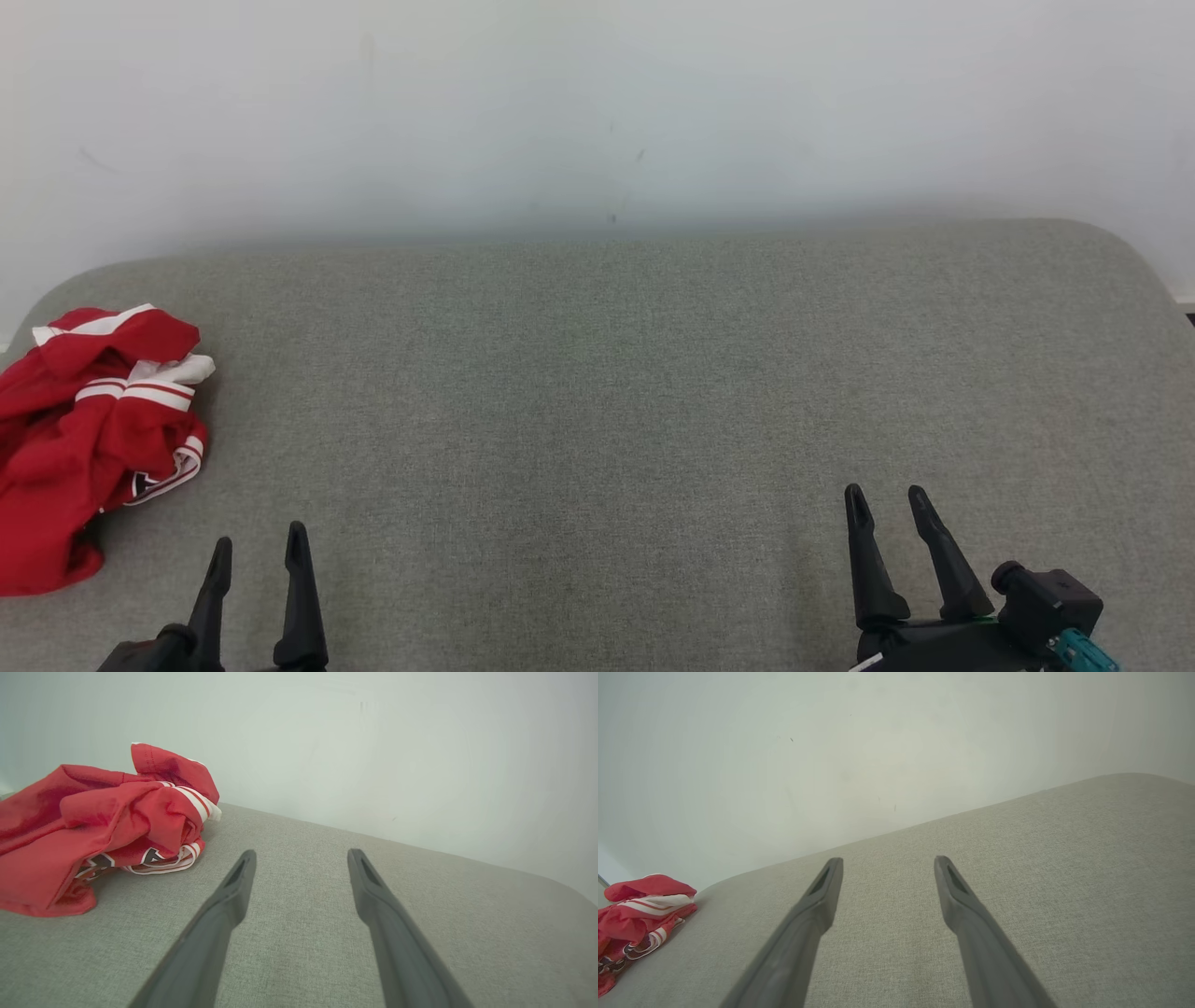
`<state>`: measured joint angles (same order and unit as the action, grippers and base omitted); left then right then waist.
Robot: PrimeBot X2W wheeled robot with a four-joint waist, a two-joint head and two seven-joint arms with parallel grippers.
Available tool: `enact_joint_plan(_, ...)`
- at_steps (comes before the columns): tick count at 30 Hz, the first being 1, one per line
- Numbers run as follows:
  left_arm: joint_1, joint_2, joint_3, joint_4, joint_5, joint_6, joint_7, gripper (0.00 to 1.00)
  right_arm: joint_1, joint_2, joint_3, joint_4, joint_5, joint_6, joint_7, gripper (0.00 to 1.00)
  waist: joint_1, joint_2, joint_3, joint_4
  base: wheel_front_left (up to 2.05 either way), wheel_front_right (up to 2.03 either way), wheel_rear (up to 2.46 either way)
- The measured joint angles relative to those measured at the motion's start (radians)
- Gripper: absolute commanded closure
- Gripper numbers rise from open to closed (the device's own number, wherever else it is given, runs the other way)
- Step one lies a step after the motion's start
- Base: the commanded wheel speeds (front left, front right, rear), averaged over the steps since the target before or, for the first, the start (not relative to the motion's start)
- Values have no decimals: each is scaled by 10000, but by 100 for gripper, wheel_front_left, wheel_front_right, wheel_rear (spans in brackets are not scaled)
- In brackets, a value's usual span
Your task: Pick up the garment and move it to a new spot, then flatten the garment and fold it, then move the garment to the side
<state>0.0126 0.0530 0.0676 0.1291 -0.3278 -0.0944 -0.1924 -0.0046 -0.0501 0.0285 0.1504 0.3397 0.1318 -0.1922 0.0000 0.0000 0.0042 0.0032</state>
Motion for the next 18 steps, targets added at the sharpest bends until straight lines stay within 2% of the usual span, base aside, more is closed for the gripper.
enact_joint_plan(18, 124, -2, 299, -146, 1544, -42, -364, 0, 106, -2, 10, -155, -1312, 0, -374, 0, 0, 0, -82, 25, 0, 0, 0)
